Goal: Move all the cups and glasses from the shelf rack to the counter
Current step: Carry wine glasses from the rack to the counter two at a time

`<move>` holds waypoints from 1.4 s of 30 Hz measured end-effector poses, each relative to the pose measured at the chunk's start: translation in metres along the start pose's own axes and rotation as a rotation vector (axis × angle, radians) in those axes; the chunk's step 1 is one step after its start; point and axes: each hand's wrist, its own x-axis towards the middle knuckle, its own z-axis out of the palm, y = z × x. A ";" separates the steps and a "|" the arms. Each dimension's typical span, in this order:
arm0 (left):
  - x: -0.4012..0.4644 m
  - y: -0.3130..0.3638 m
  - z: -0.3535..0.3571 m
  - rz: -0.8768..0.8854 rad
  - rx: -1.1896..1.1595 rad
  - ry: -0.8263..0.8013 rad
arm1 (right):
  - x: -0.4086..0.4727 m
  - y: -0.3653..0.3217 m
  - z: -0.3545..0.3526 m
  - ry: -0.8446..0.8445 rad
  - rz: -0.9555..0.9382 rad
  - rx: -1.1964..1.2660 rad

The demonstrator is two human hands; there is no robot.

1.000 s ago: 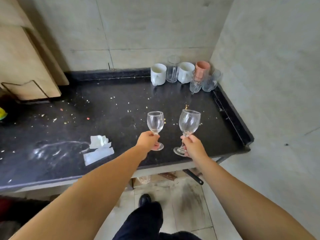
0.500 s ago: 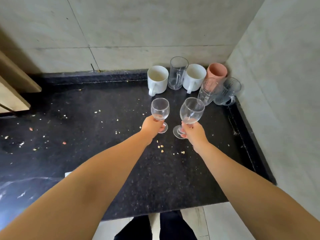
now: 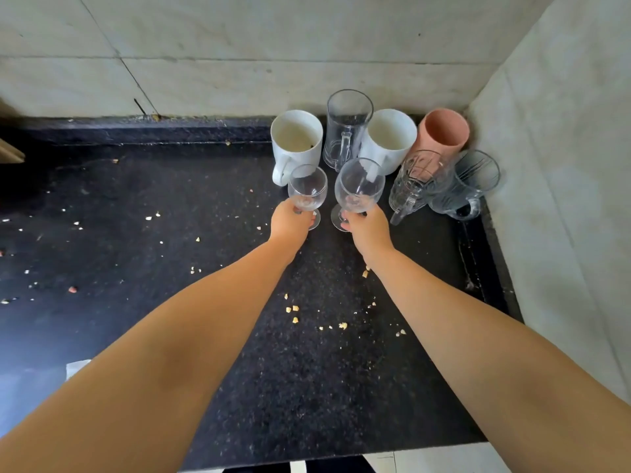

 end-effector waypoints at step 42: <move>-0.254 -0.132 -0.237 -0.017 0.568 0.656 | -0.256 -0.038 0.141 -0.621 -1.232 -1.124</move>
